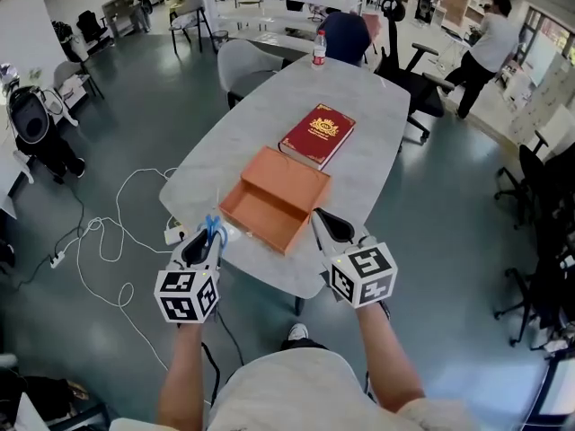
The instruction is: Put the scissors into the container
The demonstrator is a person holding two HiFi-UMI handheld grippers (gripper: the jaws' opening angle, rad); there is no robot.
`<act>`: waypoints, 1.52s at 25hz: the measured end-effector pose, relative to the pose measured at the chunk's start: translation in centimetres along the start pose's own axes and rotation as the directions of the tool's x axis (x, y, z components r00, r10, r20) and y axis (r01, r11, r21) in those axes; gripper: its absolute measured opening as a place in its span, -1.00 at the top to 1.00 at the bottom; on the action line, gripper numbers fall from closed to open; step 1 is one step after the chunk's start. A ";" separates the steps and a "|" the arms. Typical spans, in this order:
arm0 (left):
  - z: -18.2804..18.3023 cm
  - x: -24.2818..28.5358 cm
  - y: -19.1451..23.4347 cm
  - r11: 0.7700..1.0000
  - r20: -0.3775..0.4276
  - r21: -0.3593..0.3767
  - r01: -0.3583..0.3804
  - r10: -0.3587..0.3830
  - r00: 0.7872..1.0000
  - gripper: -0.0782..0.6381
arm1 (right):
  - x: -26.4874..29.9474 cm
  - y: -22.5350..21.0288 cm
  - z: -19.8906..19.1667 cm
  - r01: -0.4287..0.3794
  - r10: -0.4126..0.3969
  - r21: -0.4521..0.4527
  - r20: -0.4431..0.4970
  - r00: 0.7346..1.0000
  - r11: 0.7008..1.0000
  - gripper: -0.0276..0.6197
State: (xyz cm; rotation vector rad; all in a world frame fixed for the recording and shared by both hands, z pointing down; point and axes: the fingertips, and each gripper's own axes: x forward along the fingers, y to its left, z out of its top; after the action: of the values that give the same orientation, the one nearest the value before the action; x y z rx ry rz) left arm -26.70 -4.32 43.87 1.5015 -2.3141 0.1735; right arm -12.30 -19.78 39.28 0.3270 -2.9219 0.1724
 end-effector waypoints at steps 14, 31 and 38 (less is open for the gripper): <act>0.3 6.7 -0.2 0.992 -0.067 0.072 0.099 -0.095 0.993 0.56 | 3.2 -4.1 -1.0 0.054 -0.053 0.018 -0.037 0.998 0.998 0.90; -0.9 16.2 1.5 0.802 -0.297 0.314 0.508 -0.425 0.855 0.56 | 7.3 -6.0 -1.4 0.343 -0.339 0.072 -0.060 0.939 0.937 0.90; -3.5 18.2 0.9 0.645 -0.426 0.388 0.659 -0.508 0.748 0.56 | 7.3 -6.5 -1.6 0.442 -0.438 0.094 -0.061 0.897 0.892 0.90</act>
State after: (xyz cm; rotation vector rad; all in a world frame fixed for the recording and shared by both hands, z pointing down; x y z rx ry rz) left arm -33.22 -18.41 54.01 2.2483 -1.4852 0.8263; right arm -17.49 -27.32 42.96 0.9777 -2.7156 0.2596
